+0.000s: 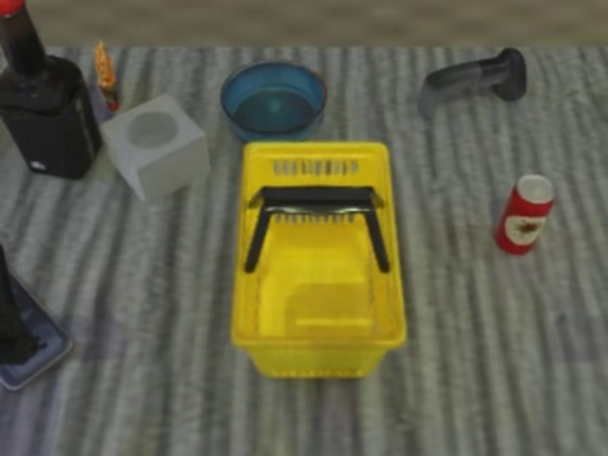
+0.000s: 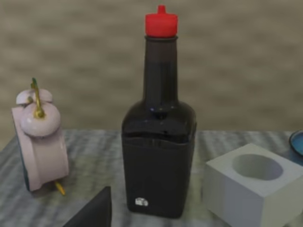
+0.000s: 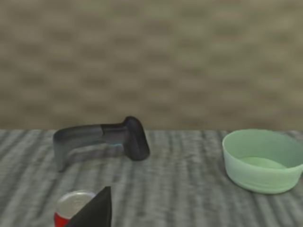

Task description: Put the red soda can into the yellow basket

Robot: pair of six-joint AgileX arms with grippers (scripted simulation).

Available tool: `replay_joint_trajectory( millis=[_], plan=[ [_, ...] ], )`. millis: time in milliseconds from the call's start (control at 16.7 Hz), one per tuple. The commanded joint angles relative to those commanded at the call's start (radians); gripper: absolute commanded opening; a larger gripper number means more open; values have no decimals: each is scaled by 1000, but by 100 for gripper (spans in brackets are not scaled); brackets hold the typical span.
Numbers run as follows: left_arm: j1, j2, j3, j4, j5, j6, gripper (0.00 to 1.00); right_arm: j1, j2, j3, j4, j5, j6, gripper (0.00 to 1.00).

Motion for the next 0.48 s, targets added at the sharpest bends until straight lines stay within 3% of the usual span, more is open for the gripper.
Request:
replay_joint_trajectory(
  millis=[240, 480],
  plan=[
    [0, 0, 0, 0, 0, 0, 100, 5, 31, 30, -25, -1, -10, 100],
    [0, 0, 0, 0, 0, 0, 100, 29, 219, 203, -157, -1, -63, 100]
  ],
)
